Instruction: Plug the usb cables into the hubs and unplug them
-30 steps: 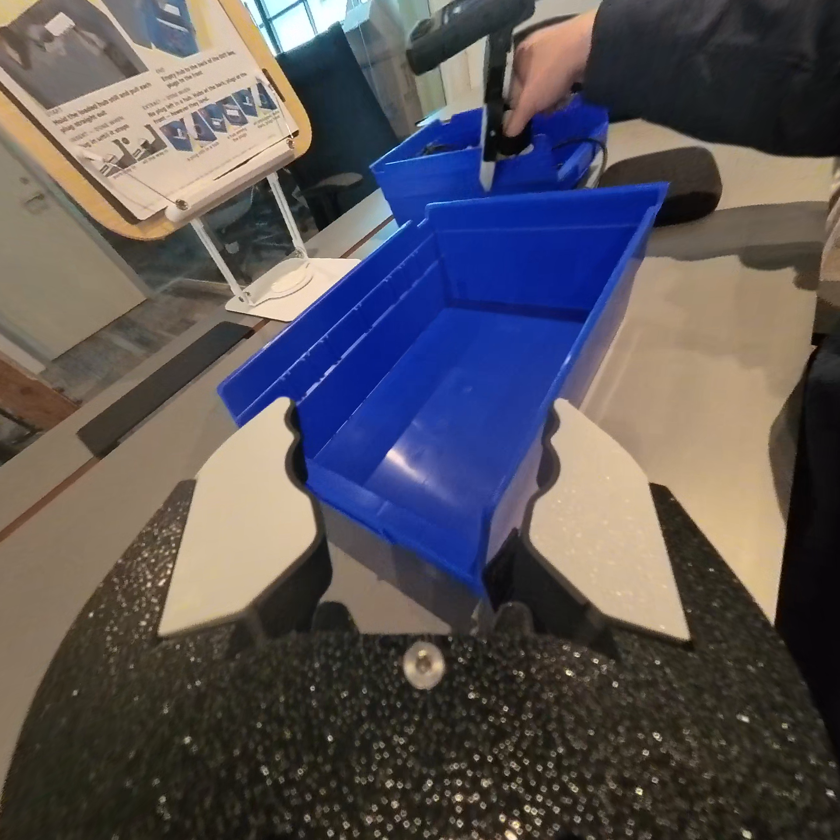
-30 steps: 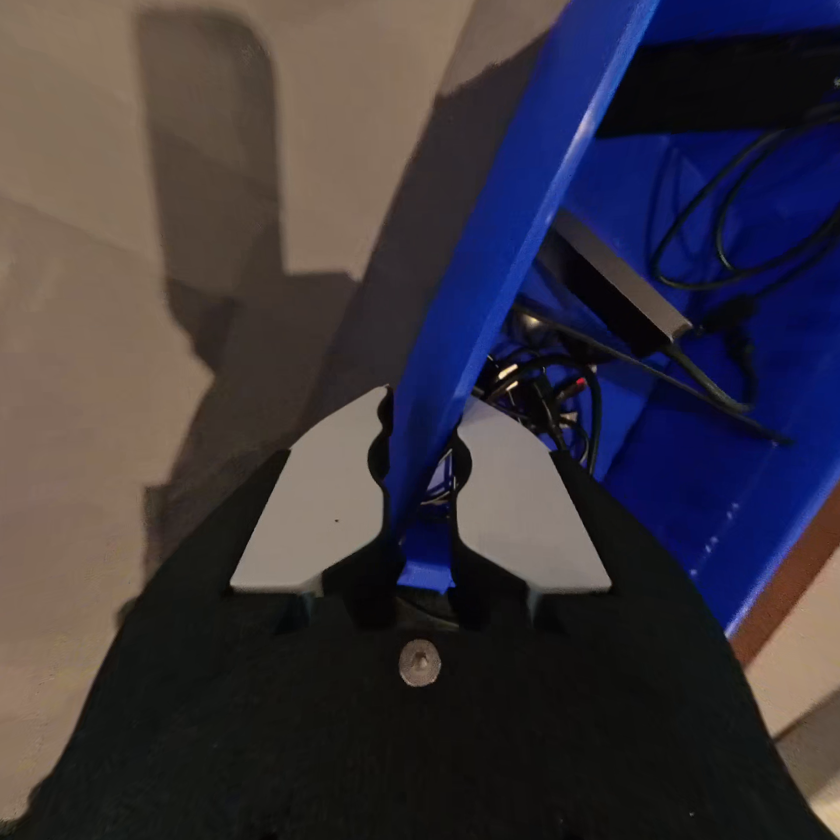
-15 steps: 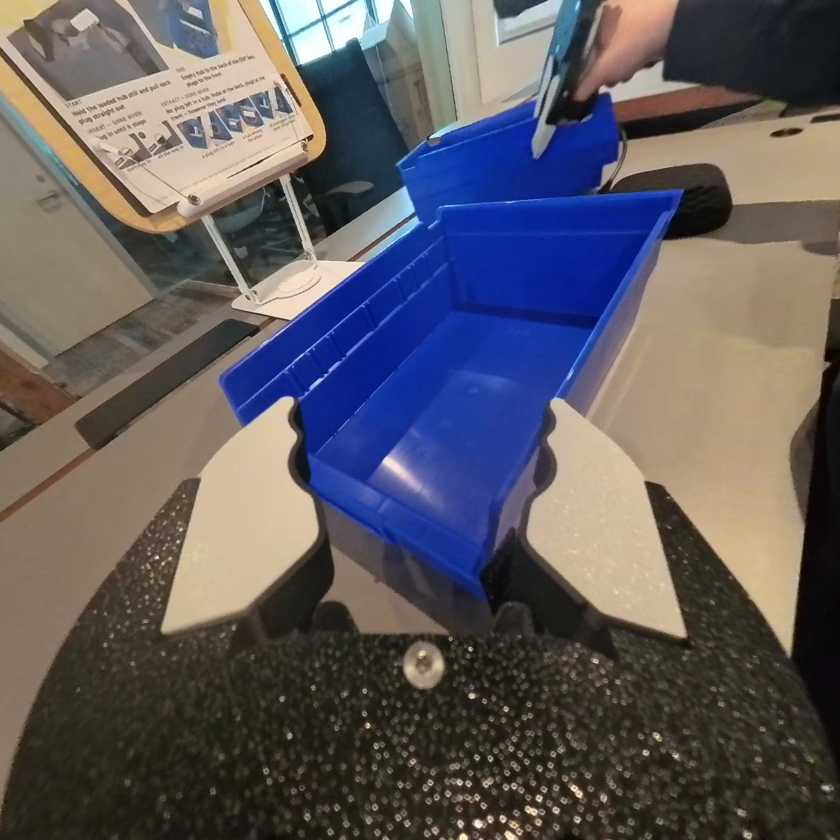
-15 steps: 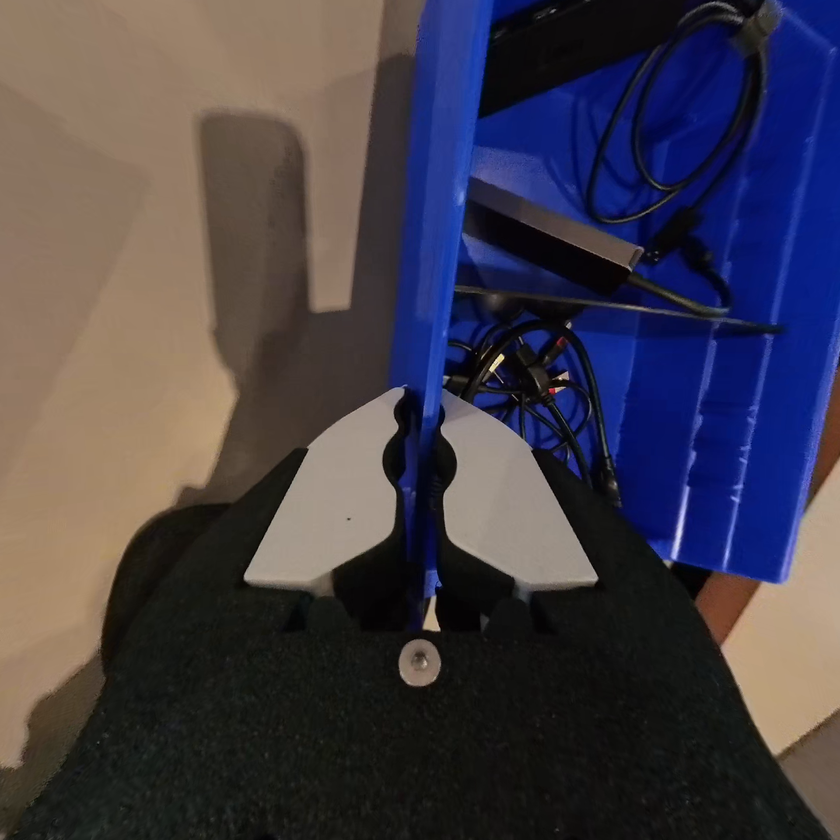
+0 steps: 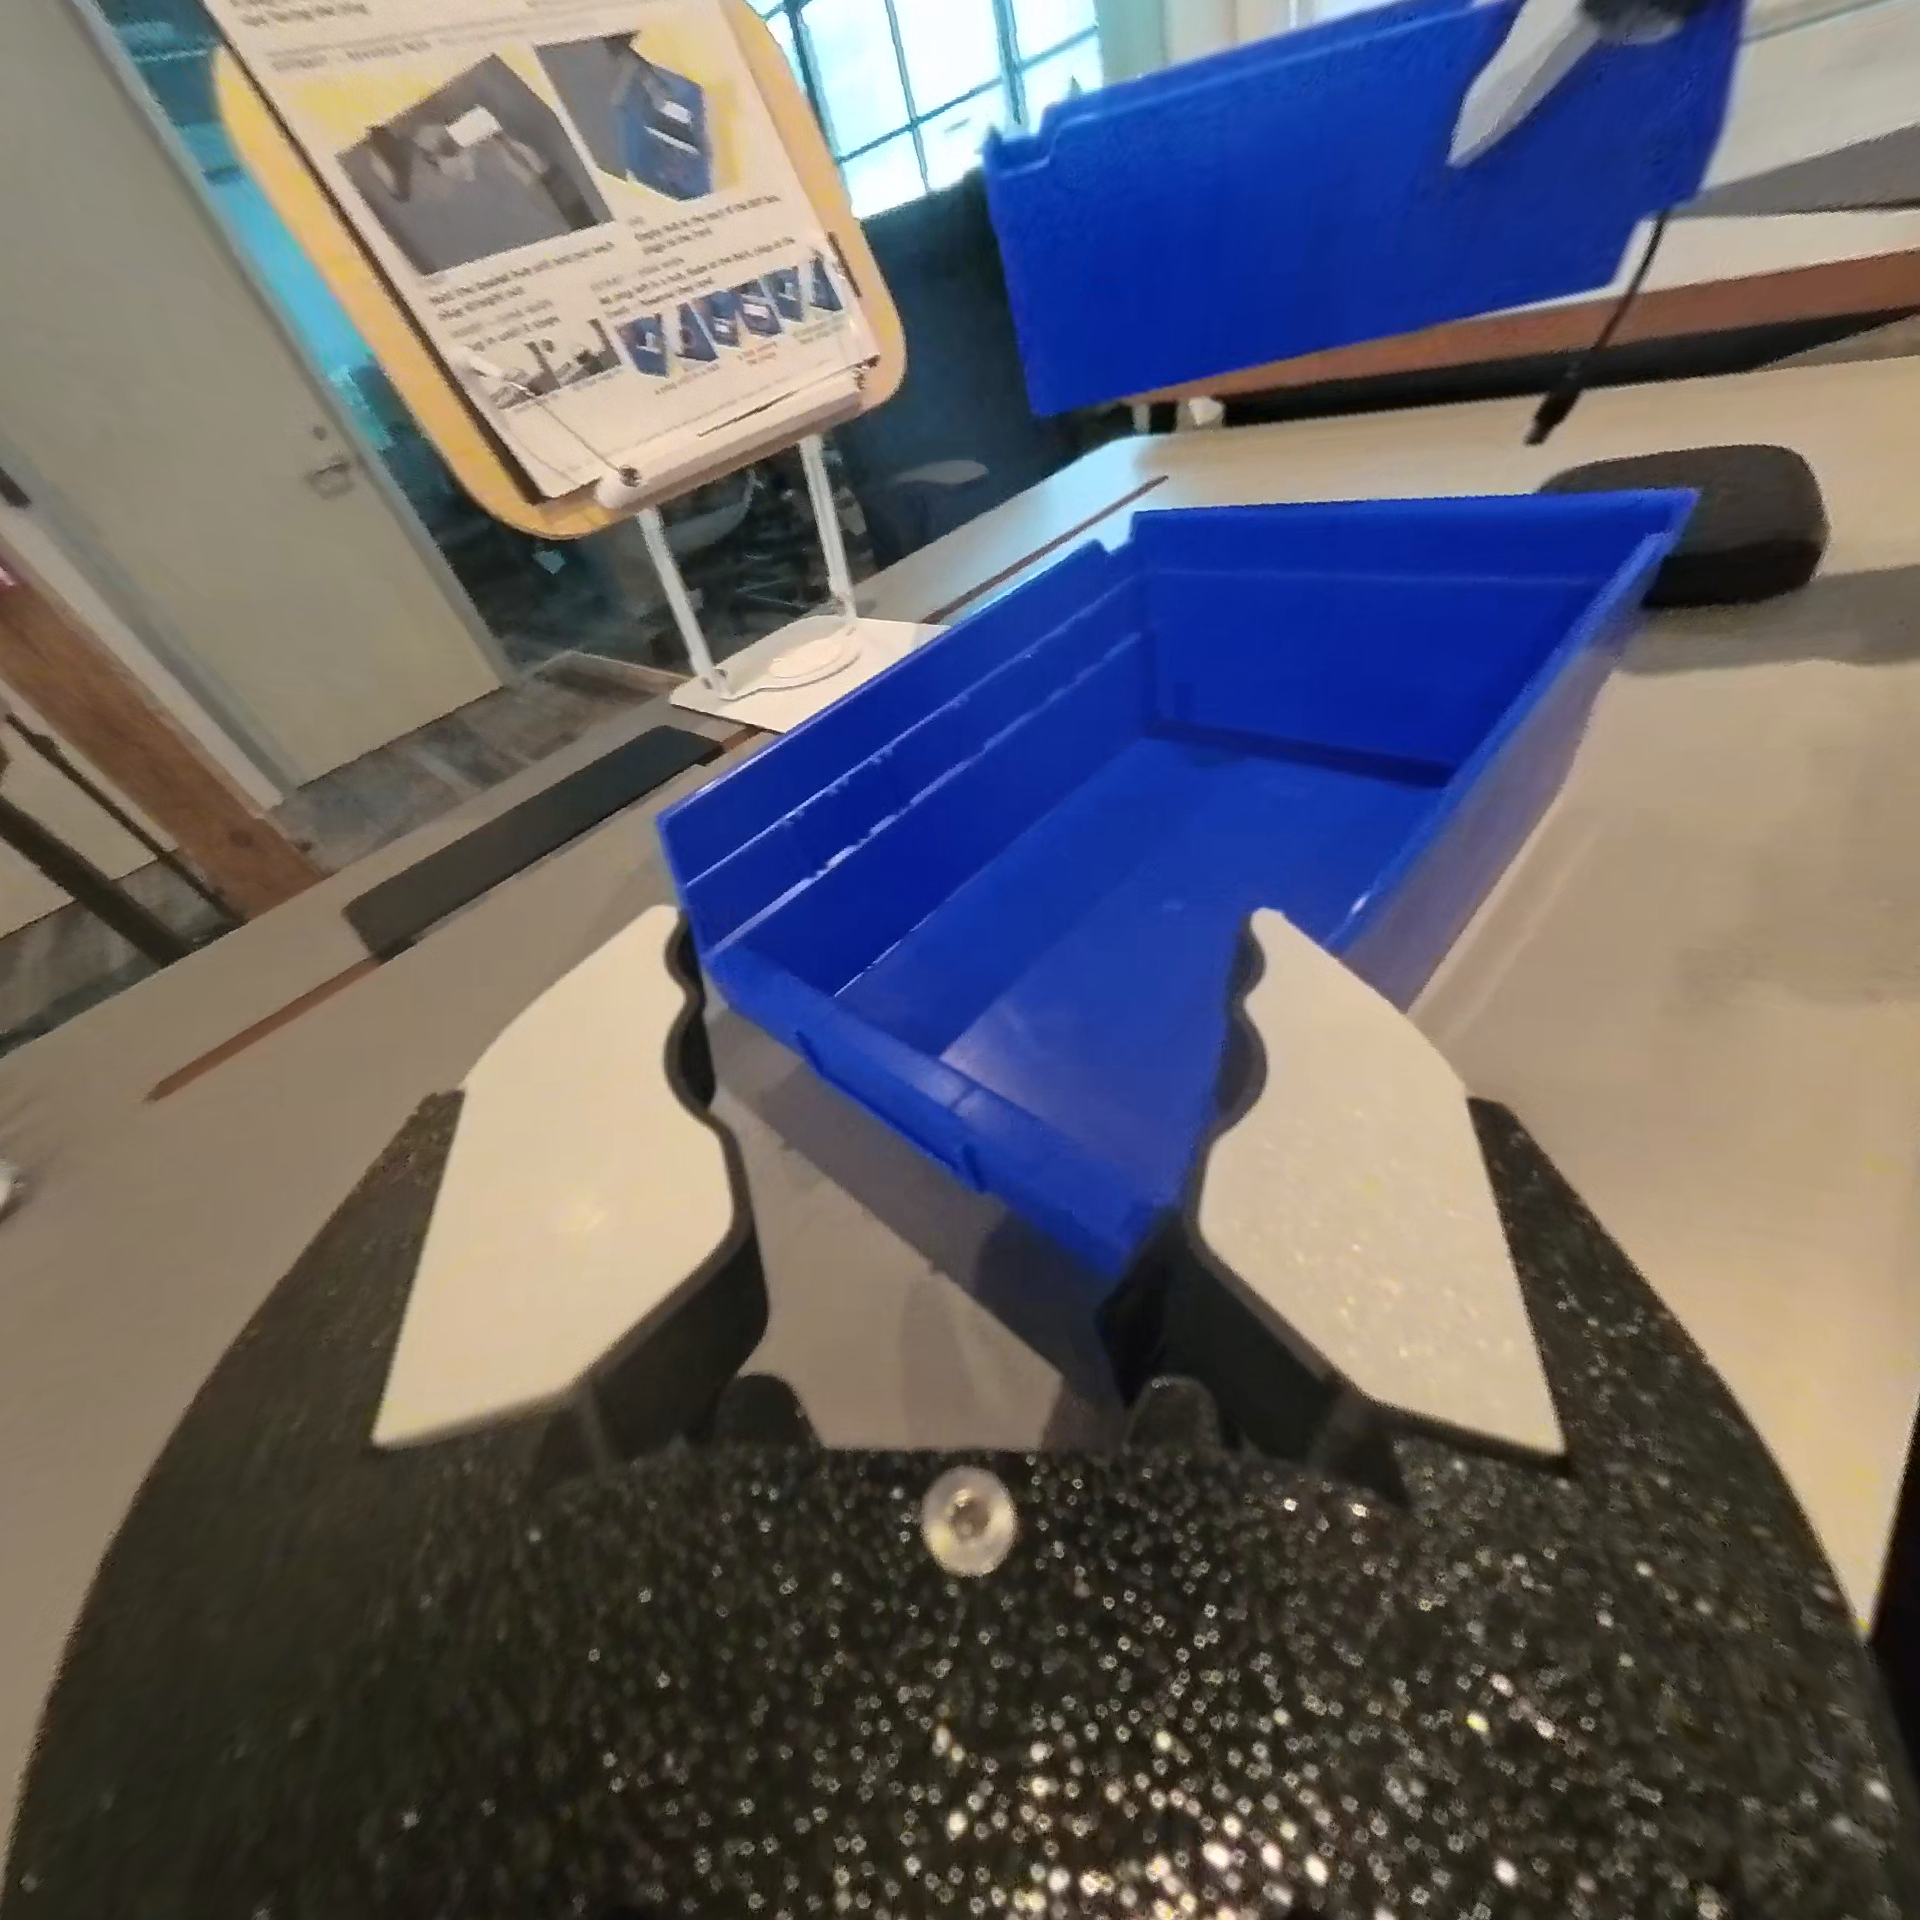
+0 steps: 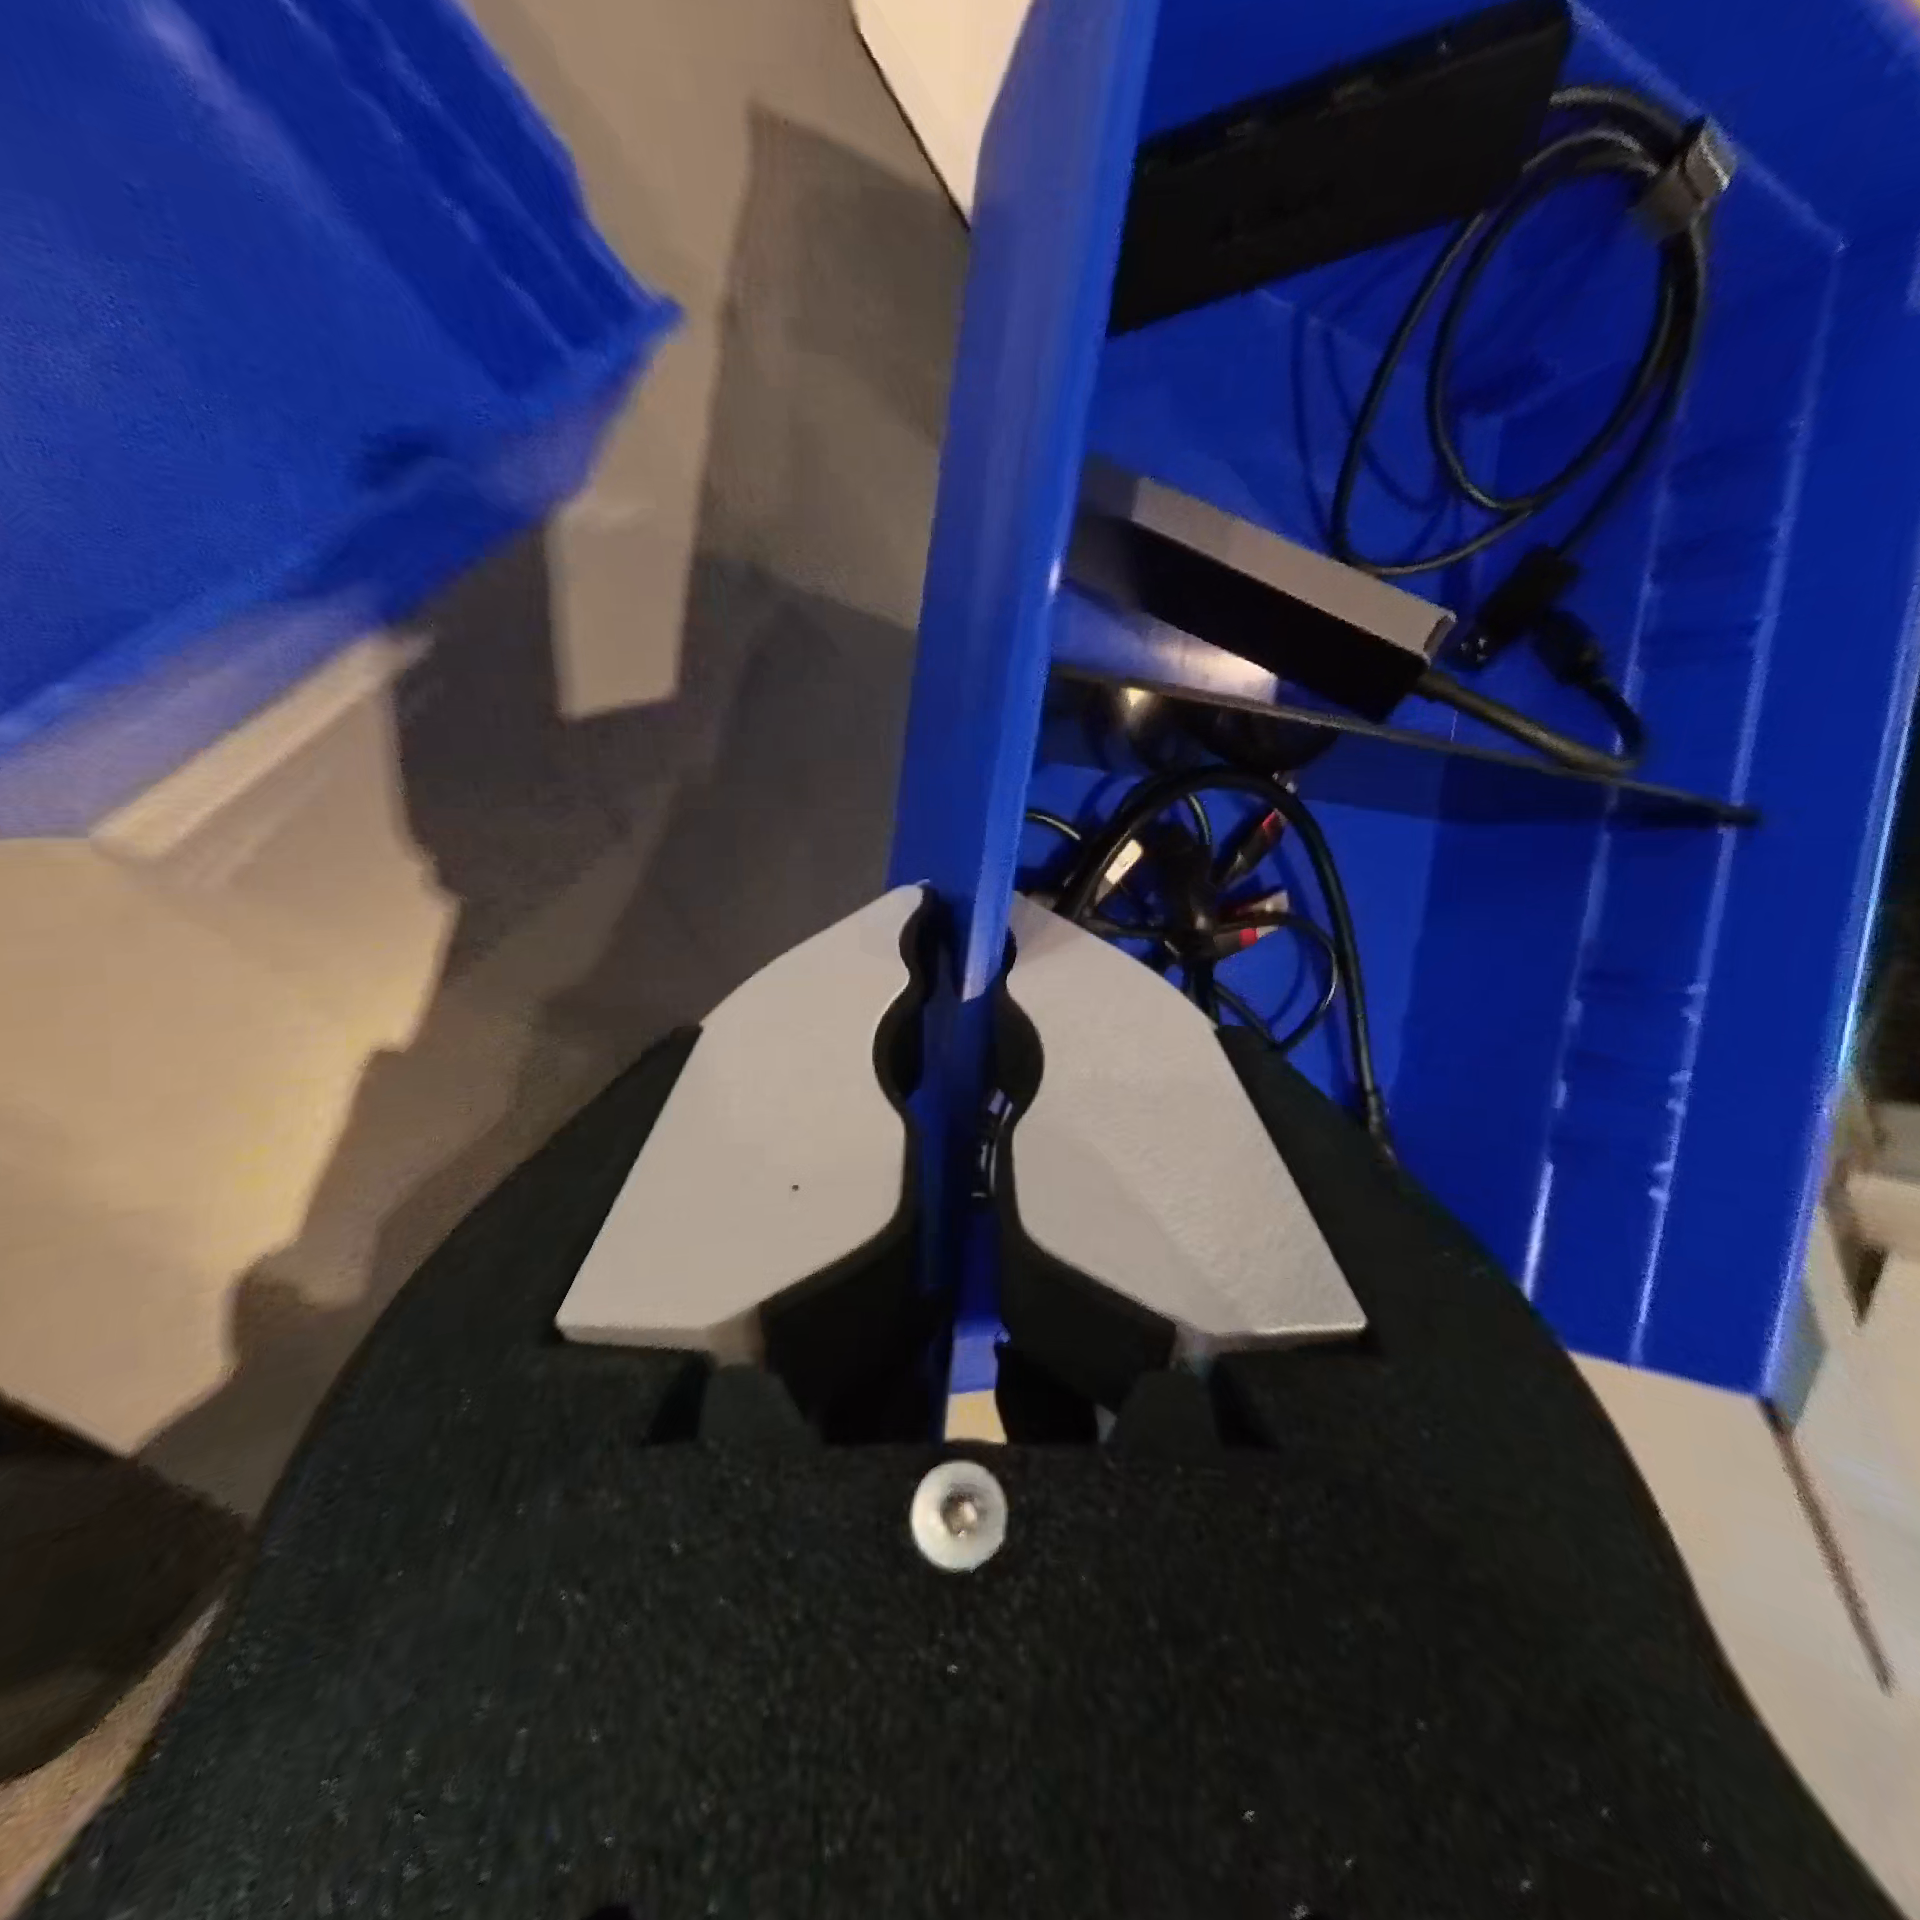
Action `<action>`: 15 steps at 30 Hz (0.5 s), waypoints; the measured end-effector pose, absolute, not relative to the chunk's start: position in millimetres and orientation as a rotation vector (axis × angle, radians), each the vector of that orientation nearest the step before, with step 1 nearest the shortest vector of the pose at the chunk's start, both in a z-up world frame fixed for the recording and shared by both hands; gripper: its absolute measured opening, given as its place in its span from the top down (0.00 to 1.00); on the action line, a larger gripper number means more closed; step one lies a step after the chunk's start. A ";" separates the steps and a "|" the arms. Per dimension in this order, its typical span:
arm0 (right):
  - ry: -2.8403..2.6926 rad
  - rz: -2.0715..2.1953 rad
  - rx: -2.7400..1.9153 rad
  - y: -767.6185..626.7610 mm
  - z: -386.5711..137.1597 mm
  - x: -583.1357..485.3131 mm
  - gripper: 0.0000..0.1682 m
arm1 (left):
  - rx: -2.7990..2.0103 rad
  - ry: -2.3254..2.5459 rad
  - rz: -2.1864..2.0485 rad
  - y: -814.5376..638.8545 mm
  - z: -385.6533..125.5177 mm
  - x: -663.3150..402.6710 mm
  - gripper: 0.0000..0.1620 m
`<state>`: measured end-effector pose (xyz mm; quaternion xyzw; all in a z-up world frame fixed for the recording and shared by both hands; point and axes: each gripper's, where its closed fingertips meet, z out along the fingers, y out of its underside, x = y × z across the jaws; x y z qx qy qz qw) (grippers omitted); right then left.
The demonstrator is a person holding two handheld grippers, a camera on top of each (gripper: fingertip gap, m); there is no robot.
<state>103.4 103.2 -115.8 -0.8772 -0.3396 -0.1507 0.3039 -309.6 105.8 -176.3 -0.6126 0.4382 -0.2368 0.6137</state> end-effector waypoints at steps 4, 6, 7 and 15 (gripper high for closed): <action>-1.031 -0.306 -2.228 95.4 -90.5 42.7 0.95 | -1.422 0.910 -0.493 114.0 -169.8 -330.1 0.42; -1.087 -0.234 -2.179 98.2 -82.4 13.3 0.95 | -1.426 0.864 -0.467 118.3 -167.0 -340.6 0.43; -1.121 -0.207 -2.152 101.4 -80.0 -1.1 0.95 | -1.426 0.846 -0.458 119.7 -165.8 -345.0 0.43; -1.391 -0.160 -1.974 140.3 -65.9 -108.9 0.95 | -1.442 0.765 -0.384 124.4 -165.7 -378.1 0.44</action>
